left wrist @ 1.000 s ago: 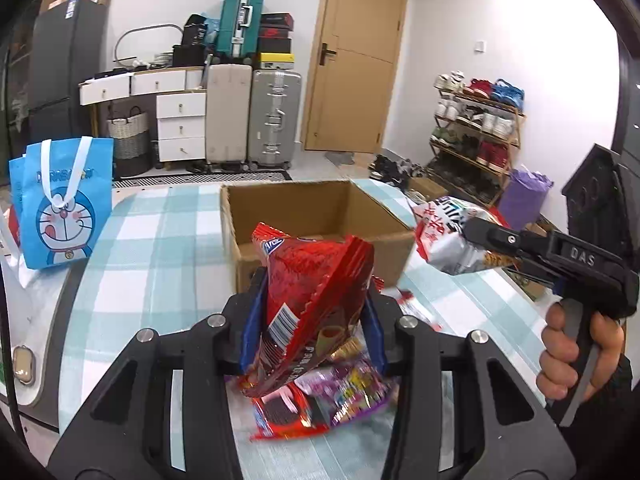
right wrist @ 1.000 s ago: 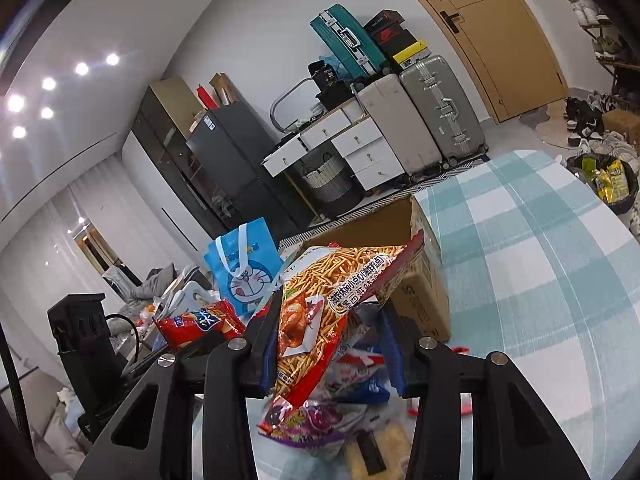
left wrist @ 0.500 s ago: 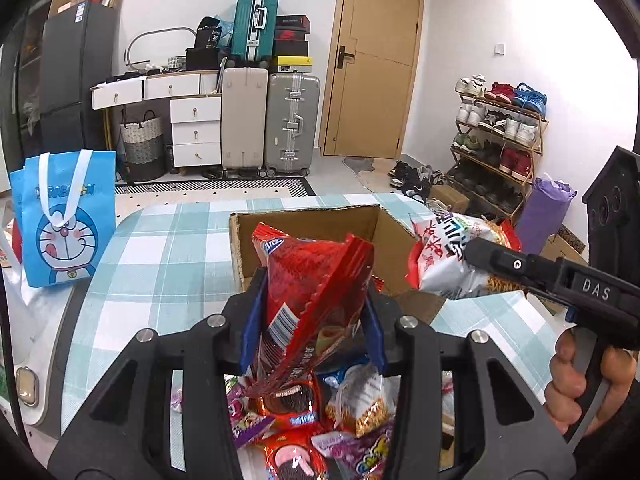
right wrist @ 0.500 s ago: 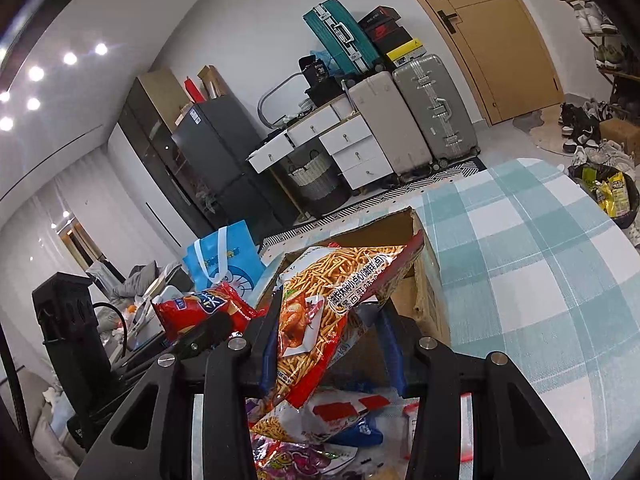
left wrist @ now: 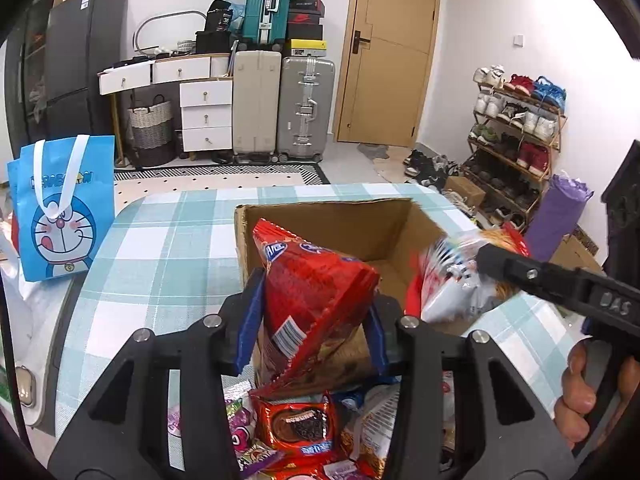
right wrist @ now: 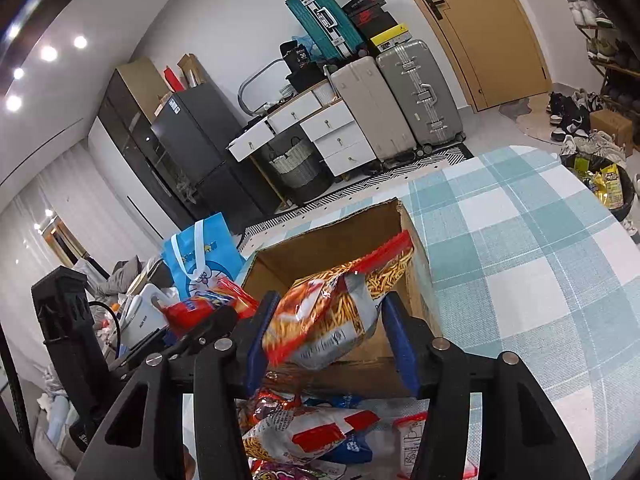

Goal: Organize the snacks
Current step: 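Carry both bags over the cardboard box and open both tools to drop them in, then withdraw both open tools from the box back over the snack pile, then lower the right tool onto the clear cracker pack and grasp it, then grasp the purple cartoon candy bag with the left tool while the right tool lifts the cracker pack, then carry the purple bag and cracker pack up over the cardboard box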

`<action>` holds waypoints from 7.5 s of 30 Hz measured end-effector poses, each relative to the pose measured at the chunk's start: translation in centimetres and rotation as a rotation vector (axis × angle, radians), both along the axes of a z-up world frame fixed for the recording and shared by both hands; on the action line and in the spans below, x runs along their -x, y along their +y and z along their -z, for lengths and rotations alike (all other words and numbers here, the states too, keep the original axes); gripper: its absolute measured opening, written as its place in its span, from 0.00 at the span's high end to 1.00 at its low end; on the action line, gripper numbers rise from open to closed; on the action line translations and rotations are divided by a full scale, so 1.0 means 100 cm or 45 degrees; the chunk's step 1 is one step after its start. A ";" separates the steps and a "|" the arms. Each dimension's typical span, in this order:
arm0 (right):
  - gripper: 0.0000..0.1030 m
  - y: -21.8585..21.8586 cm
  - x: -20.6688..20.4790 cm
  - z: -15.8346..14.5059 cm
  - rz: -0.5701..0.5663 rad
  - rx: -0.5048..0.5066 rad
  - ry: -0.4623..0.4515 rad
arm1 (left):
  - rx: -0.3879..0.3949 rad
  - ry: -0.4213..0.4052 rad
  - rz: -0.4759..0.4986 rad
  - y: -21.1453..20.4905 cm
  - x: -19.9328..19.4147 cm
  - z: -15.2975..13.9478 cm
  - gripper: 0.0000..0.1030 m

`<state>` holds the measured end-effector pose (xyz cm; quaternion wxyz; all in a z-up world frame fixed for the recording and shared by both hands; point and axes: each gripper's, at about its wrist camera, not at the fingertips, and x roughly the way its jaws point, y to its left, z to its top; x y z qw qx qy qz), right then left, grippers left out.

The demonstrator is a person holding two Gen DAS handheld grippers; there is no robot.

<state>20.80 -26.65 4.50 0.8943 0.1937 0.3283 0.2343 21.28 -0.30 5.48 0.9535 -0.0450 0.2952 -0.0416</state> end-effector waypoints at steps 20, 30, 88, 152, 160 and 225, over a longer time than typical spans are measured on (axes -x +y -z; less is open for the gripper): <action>0.01 -0.019 0.039 0.010 -0.011 0.115 -0.016 | -0.016 -0.040 -0.034 0.020 0.053 0.006 0.01; 0.01 -0.012 0.065 0.032 -0.052 0.247 -0.008 | -0.026 0.002 -0.037 0.025 0.098 0.027 0.01; 0.01 0.038 0.107 0.105 -0.414 0.667 0.191 | -0.036 0.201 0.131 0.009 0.127 0.097 0.01; 0.43 -0.004 0.115 0.059 -0.317 0.508 0.014 | -0.077 0.298 0.354 -0.079 0.126 0.098 0.01; 0.43 -0.004 0.115 0.058 -0.317 0.501 0.010 | -0.176 0.337 0.356 -0.102 0.120 0.109 0.44; 0.43 -0.004 0.107 -0.004 -0.187 0.316 -0.216 | 0.029 -0.053 0.216 -0.010 0.159 -0.003 0.61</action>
